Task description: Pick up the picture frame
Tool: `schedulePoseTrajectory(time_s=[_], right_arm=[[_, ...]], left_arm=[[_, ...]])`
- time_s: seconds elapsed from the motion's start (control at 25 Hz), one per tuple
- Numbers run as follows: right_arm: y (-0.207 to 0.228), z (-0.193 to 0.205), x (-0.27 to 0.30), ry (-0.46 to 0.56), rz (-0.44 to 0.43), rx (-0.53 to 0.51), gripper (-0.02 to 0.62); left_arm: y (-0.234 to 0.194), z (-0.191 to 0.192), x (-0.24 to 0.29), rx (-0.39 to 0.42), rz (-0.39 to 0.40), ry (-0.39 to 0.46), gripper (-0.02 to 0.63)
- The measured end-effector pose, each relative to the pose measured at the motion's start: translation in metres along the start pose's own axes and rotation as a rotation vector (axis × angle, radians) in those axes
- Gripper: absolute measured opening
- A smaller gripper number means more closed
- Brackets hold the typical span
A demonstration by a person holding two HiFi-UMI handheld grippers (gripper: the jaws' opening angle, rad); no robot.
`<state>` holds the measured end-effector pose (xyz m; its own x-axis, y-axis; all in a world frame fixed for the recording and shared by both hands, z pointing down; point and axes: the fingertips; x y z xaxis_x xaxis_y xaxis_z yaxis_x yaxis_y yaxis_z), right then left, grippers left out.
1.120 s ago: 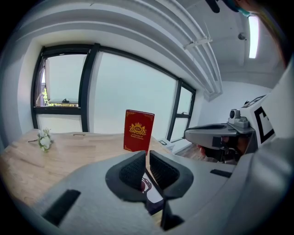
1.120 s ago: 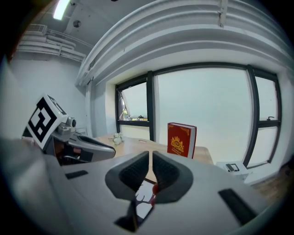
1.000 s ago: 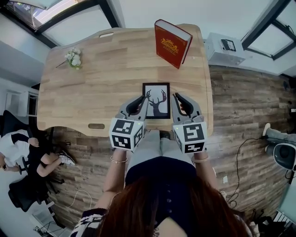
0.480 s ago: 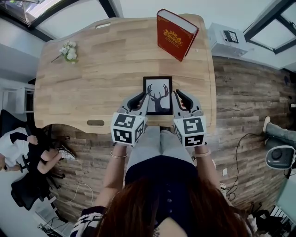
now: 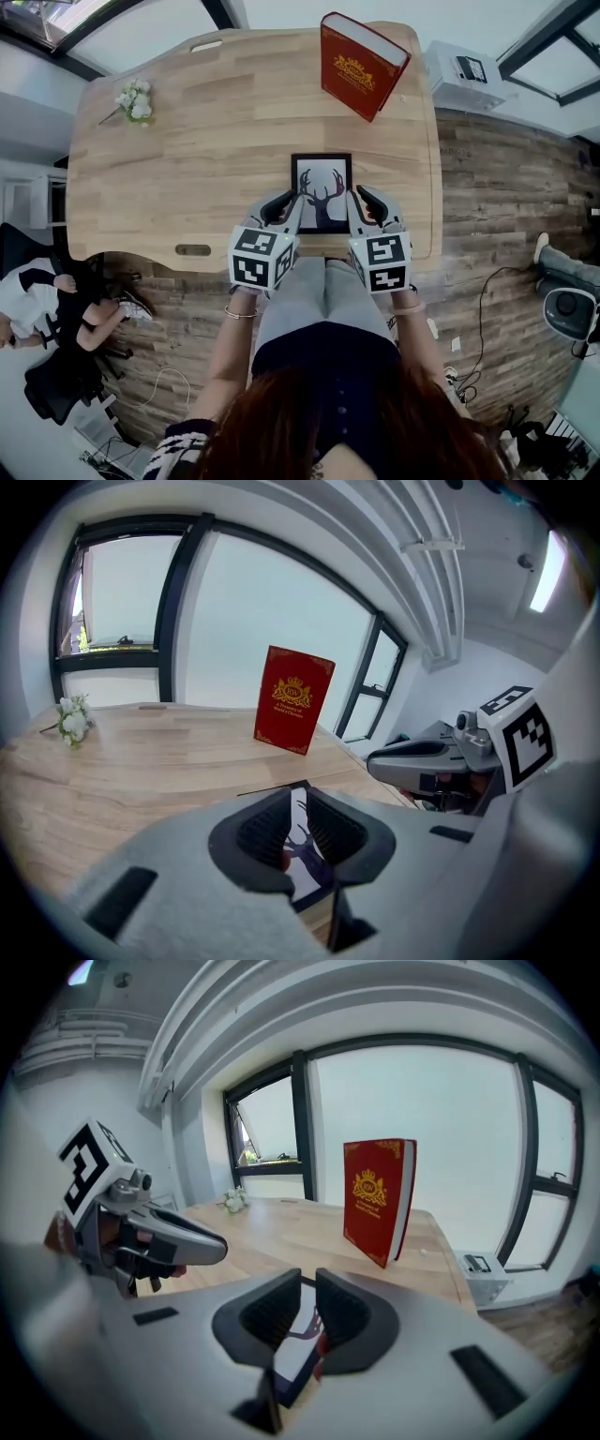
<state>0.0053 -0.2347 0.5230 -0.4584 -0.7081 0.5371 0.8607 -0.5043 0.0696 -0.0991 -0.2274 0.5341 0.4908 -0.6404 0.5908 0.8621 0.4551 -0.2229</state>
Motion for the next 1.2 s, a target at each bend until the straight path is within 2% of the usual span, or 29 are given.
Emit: schedulePoseTrajectory(time_s=[0.36,0.56,1.2], right_arm=[[0.001,0.025,0.014,-0.06,0.002,0.006,0.06],[-0.001,0.037,0.02,-0.089,-0.001,0.026,0.069],[0.002,0.077,0.04,-0.175,0.012,0.045,0.087]], left_arm=[[-0.009,0.021,0.012,-0.023,0.003,-0.047,0.034],[-0.012,0.033,0.018,-0.038,0.007,-0.075,0.078],[-0.027,0.073,0.038,-0.094,-0.007,-0.149,0.098]])
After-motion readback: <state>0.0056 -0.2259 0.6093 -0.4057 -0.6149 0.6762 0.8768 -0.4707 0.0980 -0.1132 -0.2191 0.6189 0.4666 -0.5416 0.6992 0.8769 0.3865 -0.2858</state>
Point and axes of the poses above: the fingertips, and each gripper's own axes: x forward along the fingers, y to its right, z out of its underside, and after that the axes turned 1 degree about -z, right-handed
